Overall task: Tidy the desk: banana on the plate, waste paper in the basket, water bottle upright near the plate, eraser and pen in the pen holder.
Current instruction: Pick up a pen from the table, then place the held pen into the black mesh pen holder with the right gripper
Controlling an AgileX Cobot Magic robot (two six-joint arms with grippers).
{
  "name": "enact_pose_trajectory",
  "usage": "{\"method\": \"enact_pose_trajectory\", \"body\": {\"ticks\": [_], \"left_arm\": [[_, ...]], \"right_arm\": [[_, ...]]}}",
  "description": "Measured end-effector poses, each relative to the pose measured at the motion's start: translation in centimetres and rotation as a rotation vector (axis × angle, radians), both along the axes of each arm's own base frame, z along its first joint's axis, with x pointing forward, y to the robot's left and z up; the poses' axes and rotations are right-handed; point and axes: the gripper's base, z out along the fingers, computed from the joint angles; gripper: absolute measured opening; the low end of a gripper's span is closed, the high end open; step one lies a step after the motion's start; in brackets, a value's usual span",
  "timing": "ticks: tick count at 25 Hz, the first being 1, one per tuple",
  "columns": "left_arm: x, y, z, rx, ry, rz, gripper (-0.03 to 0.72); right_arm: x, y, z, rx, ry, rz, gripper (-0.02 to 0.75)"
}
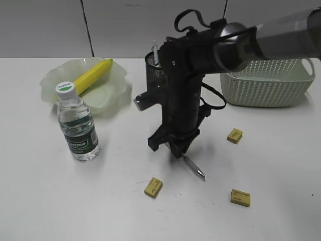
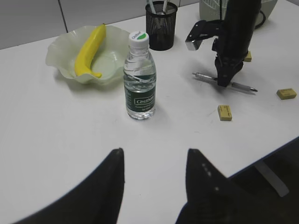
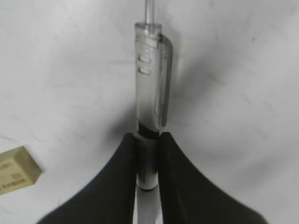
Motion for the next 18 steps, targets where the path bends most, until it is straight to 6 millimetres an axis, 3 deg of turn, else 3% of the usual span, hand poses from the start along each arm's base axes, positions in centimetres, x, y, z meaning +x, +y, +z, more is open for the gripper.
{"method": "enact_pose_trajectory", "body": {"ticks": [3, 11, 14, 18], "left_arm": [[0.0, 0.0, 0.0, 0.0, 0.0, 0.0, 0.323], [0.0, 0.0, 0.0, 0.0, 0.0, 0.0, 0.323], [0.0, 0.0, 0.0, 0.0, 0.0, 0.0, 0.323], [0.0, 0.0, 0.0, 0.0, 0.0, 0.0, 0.319]], "right_arm": [[0.6, 0.5, 3.3, 0.066, -0.081, 0.0, 0.11], [1.9, 1.3, 16.2, 0.362, -0.486, 0.011, 0.109], [2.8, 1.4, 18.7, 0.458, -0.658, 0.021, 0.109], [4.6, 0.9, 19.8, 0.569, -0.794, -0.046, 0.109]]}}
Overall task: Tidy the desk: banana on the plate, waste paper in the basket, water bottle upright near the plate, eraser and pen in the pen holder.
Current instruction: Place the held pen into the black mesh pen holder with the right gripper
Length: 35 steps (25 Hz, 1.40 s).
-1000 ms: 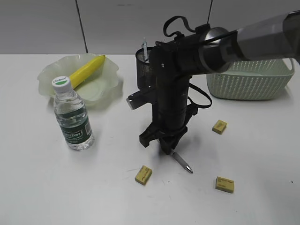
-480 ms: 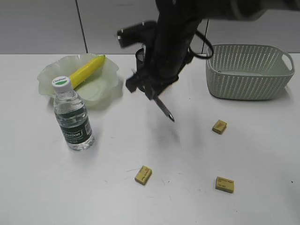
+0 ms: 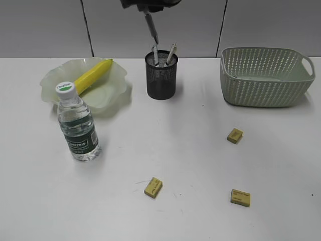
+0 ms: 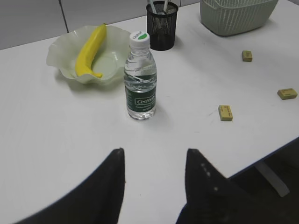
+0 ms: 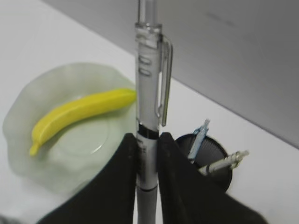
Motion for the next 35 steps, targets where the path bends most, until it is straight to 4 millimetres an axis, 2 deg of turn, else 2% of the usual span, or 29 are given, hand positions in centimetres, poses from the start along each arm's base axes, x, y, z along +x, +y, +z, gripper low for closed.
{"method": "enact_pose_trajectory", "body": {"ticks": [5, 10, 15, 20, 29, 32, 35], "left_arm": [[0.0, 0.0, 0.0, 0.0, 0.0, 0.0, 0.319], [0.0, 0.0, 0.0, 0.0, 0.0, 0.0, 0.317], [0.0, 0.0, 0.0, 0.0, 0.0, 0.0, 0.318], [0.0, 0.0, 0.0, 0.0, 0.0, 0.0, 0.318], [0.0, 0.0, 0.0, 0.0, 0.0, 0.0, 0.314], [0.0, 0.0, 0.0, 0.0, 0.0, 0.0, 0.314], [0.0, 0.0, 0.0, 0.0, 0.0, 0.0, 0.314]], "right_arm": [[3.3, -1.2, -0.9, 0.137, -0.12, -0.072, 0.109], [5.2, 0.0, -3.6, 0.194, -0.24, -0.046, 0.109], [6.6, -0.1, -7.2, 0.173, -0.203, -0.064, 0.109], [7.5, -0.9, -9.4, 0.168, -0.162, -0.097, 0.108], [8.0, -0.7, -14.4, 0.104, -0.051, -0.111, 0.111], [8.0, -0.7, -15.3, 0.096, -0.028, -0.116, 0.143], [8.0, -0.7, -15.4, 0.095, -0.027, -0.116, 0.258]]}}
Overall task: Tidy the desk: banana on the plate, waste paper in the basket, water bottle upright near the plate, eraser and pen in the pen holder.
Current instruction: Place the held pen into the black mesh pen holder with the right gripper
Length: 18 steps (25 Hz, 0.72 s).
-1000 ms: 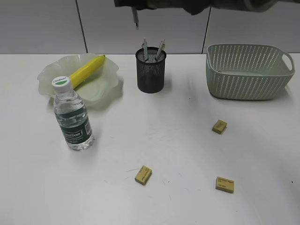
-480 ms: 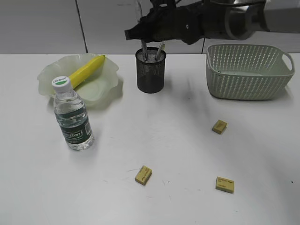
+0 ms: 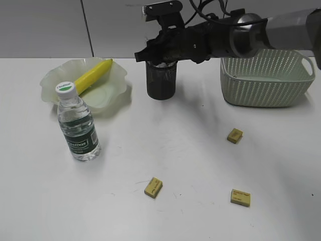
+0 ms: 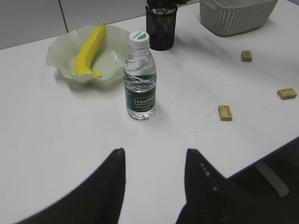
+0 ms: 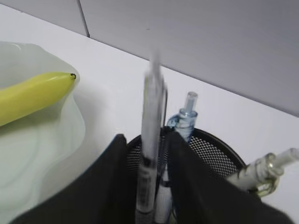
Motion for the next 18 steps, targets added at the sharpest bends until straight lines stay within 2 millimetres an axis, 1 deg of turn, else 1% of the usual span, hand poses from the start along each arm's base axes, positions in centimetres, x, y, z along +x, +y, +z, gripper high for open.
{"method": "enact_pose_trajectory", "body": {"ticks": [3, 5, 6, 11, 13, 18], "left_arm": [[0.0, 0.0, 0.0, 0.0, 0.0, 0.0, 0.314], [0.0, 0.0, 0.0, 0.0, 0.0, 0.0, 0.314], [0.0, 0.0, 0.0, 0.0, 0.0, 0.0, 0.314], [0.0, 0.0, 0.0, 0.0, 0.0, 0.0, 0.314], [0.0, 0.0, 0.0, 0.0, 0.0, 0.0, 0.314], [0.0, 0.0, 0.0, 0.0, 0.0, 0.0, 0.314]], "right_arm": [[-0.1, 0.0, 0.4, 0.0, -0.001, 0.0, 0.397], [-0.2, -0.1, 1.0, -0.005, 0.006, -0.001, 0.457], [-0.3, -0.2, 1.5, -0.01, 0.014, -0.002, 0.475], [-1.6, -1.1, 4.8, -0.065, 0.099, -0.011, 0.496], [-2.5, -1.7, 5.8, -0.117, 0.175, -0.016, 0.498], [-4.8, -3.2, 8.4, -0.284, 0.301, 0.031, 0.498]]}}
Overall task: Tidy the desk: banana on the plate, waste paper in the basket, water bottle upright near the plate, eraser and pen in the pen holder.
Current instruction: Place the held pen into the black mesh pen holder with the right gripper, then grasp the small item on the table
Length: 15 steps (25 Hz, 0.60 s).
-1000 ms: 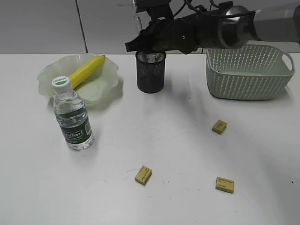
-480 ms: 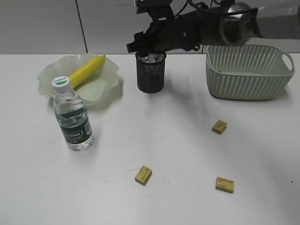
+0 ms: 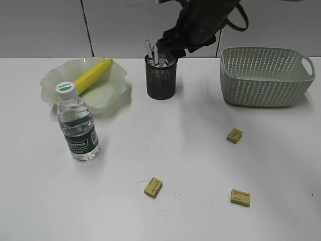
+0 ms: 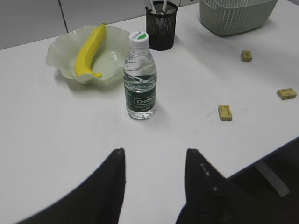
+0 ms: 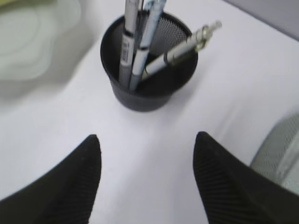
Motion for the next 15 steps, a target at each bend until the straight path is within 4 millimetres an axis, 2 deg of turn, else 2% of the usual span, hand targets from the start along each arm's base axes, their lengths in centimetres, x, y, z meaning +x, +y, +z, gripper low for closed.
{"method": "enact_pose_trajectory", "body": {"ticks": [4, 10, 13, 15], "left_arm": [[0.0, 0.0, 0.0, 0.0, 0.0, 0.0, 0.314], [0.0, 0.0, 0.0, 0.0, 0.0, 0.0, 0.314], [0.0, 0.0, 0.0, 0.0, 0.0, 0.0, 0.314], [0.0, 0.0, 0.0, 0.0, 0.0, 0.0, 0.314]], "right_arm": [[-2.0, -1.3, 2.6, -0.081, 0.089, 0.015, 0.498], [-6.1, -3.8, 8.0, -0.103, 0.124, 0.012, 0.498], [-8.8, -5.4, 9.6, -0.098, 0.124, 0.013, 0.498], [-10.9, -6.6, 10.0, -0.097, 0.129, 0.013, 0.498]]}}
